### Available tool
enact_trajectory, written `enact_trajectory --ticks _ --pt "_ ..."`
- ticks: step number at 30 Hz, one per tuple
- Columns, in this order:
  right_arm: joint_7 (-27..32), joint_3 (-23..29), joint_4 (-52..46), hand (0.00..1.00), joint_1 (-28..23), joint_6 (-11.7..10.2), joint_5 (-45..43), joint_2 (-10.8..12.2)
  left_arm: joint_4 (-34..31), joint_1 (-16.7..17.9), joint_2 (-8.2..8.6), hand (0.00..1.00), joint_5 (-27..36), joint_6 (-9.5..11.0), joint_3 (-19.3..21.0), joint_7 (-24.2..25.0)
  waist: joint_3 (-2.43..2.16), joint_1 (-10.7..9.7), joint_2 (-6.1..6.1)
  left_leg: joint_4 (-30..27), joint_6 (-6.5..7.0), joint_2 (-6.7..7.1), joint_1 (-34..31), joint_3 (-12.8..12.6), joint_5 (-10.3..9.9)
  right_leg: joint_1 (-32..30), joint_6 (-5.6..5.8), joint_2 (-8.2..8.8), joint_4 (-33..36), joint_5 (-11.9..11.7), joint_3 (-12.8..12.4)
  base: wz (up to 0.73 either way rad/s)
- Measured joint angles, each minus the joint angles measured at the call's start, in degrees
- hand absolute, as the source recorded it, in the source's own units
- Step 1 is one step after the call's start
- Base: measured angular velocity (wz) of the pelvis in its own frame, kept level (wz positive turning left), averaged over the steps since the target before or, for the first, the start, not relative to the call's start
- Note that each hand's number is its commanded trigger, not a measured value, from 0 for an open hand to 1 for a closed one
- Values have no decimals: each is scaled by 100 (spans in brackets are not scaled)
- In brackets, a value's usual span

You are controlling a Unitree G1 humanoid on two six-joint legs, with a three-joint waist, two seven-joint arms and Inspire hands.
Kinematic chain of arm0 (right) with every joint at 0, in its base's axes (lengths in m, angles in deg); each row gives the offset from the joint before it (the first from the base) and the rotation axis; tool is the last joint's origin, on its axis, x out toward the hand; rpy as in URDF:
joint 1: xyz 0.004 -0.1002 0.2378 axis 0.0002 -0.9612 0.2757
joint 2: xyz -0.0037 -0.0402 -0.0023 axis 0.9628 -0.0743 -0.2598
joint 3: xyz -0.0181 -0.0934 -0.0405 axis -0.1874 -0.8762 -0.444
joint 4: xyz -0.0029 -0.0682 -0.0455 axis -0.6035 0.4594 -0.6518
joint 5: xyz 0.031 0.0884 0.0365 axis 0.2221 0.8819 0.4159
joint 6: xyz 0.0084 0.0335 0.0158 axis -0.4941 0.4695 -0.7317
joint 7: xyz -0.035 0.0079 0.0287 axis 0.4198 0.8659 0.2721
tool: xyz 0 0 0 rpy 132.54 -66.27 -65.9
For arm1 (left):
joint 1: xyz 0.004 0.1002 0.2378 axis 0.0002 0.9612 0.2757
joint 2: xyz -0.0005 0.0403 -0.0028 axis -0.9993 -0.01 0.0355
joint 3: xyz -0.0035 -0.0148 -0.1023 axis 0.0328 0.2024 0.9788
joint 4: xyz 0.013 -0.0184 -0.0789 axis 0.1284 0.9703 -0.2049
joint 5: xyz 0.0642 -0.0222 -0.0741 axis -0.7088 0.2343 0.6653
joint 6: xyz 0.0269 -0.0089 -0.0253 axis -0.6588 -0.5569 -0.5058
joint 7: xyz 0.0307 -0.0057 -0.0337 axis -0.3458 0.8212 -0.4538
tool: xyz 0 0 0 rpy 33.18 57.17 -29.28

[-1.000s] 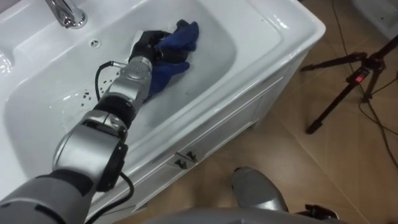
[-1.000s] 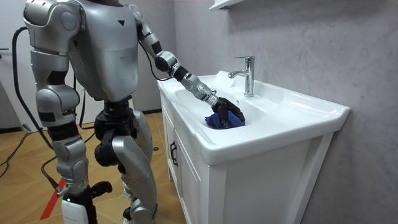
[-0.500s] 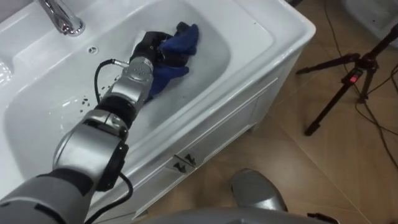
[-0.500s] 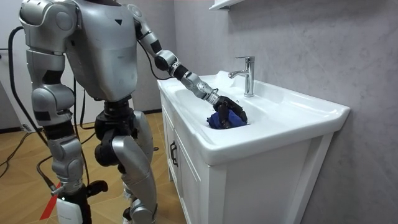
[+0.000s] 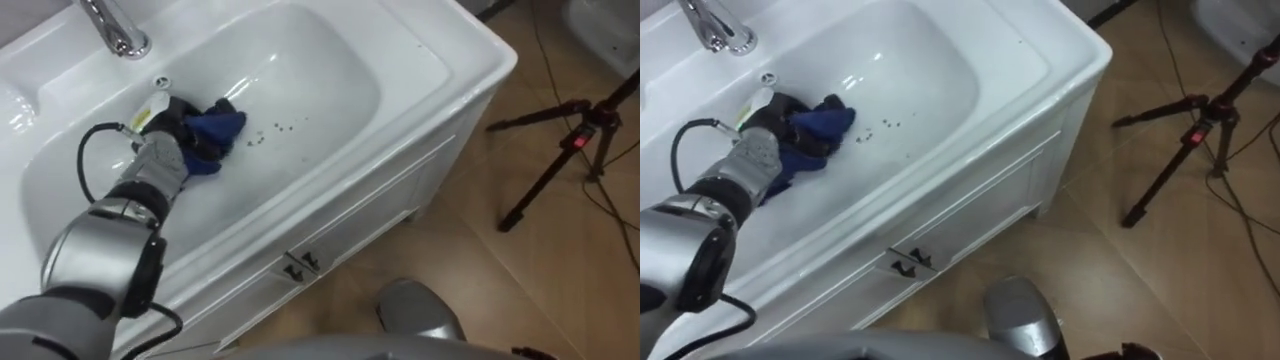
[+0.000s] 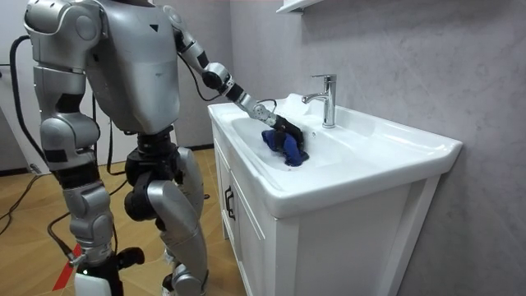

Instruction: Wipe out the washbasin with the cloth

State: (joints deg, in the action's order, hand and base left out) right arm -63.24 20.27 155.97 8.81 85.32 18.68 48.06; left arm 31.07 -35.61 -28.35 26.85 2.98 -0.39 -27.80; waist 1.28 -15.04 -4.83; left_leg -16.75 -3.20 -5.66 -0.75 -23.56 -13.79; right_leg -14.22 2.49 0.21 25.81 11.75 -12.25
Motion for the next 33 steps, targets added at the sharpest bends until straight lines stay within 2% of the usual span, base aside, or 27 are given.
enact_trajectory --ticks 2,8,14,18,22,27,29,33 --pt "0 -1 -12 0 26 -2 3 4 0 109 -67 100 -459 -73 -52 -187 -56 30 28 -87 10 -38 -67 60 -9 39 -10 27 -42 -8 116 23" --pt "16 48 53 0 194 9 12 6 8 333 -70 100 -1181 -119 -53 -647 -56 50 29 -150 15 -69 -156 248 -9 111 -20 48 -133 -54 287 14" --pt "178 75 44 0 299 67 56 9 -88 688 -69 100 -1645 -117 -36 -1256 -73 156 24 -131 11 -69 -178 344 -7 110 -32 35 -118 -51 323 5" --pt "216 75 40 0 379 56 109 40 -67 783 -68 100 -1806 -116 -34 -1345 -77 231 56 -116 10 -66 -157 342 -5 125 -38 36 -126 -55 326 0" --pt "235 86 32 0 382 65 258 41 -102 874 -45 100 -1926 -115 -32 -1509 -129 360 78 -107 7 -66 -142 353 -1 146 -45 36 -154 -59 338 0" --pt "260 81 30 0 310 138 247 38 -246 1177 0 100 -1924 -115 -41 -1702 -148 368 111 16 -1 -65 113 478 3 466 -58 51 -339 -68 452 4" --pt "249 84 30 0 307 245 216 39 -474 1371 58 100 -1980 -115 -40 -1816 -166 406 113 57 -5 -63 167 550 6 579 -58 53 -433 -66 506 16" --pt "191 205 33 0 304 273 222 39 -572 1476 194 100 -2034 -116 -39 -1838 -198 427 72 115 -11 -63 266 699 10 785 -58 67 -555 -70 620 19"
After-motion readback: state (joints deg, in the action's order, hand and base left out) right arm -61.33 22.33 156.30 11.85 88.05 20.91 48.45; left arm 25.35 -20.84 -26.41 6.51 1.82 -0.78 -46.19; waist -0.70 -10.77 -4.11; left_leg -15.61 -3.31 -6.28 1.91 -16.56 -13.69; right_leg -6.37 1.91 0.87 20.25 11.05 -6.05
